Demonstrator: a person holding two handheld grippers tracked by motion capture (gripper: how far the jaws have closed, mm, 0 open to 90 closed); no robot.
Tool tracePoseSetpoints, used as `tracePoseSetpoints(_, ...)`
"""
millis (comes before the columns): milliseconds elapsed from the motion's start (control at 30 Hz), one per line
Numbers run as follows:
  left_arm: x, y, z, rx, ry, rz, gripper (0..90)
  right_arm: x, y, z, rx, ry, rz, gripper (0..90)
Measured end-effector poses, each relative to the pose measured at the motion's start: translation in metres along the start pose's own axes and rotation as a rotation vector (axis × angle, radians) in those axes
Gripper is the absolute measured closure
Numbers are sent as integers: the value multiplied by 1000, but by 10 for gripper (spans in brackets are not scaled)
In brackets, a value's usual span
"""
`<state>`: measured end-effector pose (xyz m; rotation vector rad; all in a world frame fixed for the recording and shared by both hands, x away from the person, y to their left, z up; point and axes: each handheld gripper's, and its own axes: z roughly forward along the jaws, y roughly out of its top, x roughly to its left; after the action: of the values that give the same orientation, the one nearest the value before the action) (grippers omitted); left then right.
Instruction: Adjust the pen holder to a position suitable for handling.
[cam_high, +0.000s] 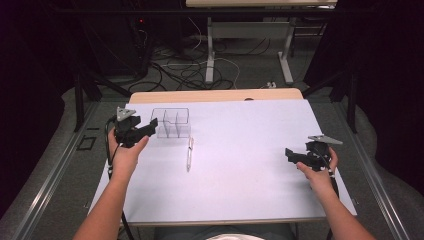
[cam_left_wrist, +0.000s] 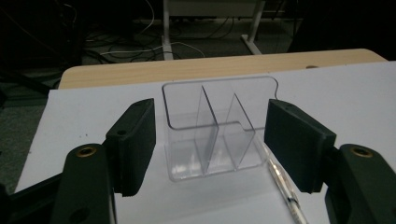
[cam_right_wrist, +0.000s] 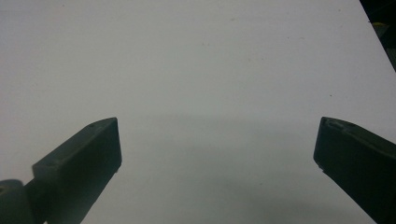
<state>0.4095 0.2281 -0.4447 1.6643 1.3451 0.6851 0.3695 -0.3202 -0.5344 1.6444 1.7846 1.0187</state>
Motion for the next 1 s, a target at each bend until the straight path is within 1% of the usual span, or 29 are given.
tracePoseSetpoints(33,0,0,0,0,0,0,360,0,0,0,-1,1,1,8)
tracePoseSetpoints(67,3,8,2,-3,11,-21,363,0,0,-1,-1,0,4,9)
tracePoseSetpoints(100,3,8,2,-3,11,-21,365,0,0,-1,-1,0,4,9)
tracePoseSetpoints(133,6,16,5,-2,28,-34,367,-1,0,-2,1,1,9,11)
tracePoseSetpoints(167,6,16,5,-2,28,-34,368,-2,0,-2,-1,0,3,12)
tracePoseSetpoints(200,8,23,7,9,55,-39,369,-2,0,-2,0,-1,6,12)
tracePoseSetpoints(267,10,28,10,19,72,-46,379,-2,-1,-1,1,-1,11,14)
tracePoseSetpoints(300,10,28,10,19,72,-46,384,-2,-1,-1,3,1,11,15)
tracePoseSetpoints(367,11,33,14,33,73,-48,388,-2,-1,-1,5,2,9,16)
tracePoseSetpoints(433,12,38,18,47,74,-52,420,-1,-1,-1,9,1,10,18)
tracePoseSetpoints(500,14,41,22,64,79,-58,430,0,-2,0,9,1,8,19)
tracePoseSetpoints(533,15,42,23,76,86,-62,460,0,-2,0,10,2,8,19)
tracePoseSetpoints(600,16,45,26,74,92,-64,478,0,-2,0,9,1,4,19)
tracePoseSetpoints(633,17,46,28,79,98,-66,478,0,-2,0,9,1,4,19)
tracePoseSetpoints(667,18,47,31,88,105,-62,495,0,-2,0,10,1,4,18)
tracePoseSetpoints(733,18,48,32,97,109,-60,517,0,-2,0,10,3,3,19)
tracePoseSetpoints(767,19,49,33,94,112,-60,529,0,-2,0,10,4,4,19)
tracePoseSetpoints(800,20,48,36,112,127,-66,545,1,-2,0,13,5,10,19)
tracePoseSetpoints(867,20,48,39,119,131,-68,569,1,-2,0,13,6,10,19)
tracePoseSetpoints(933,21,46,43,139,135,-71,581,2,-2,0,13,6,10,19)
tracePoseSetpoints(1000,21,45,48,155,130,-83,603,2,-2,1,16,6,11,19)
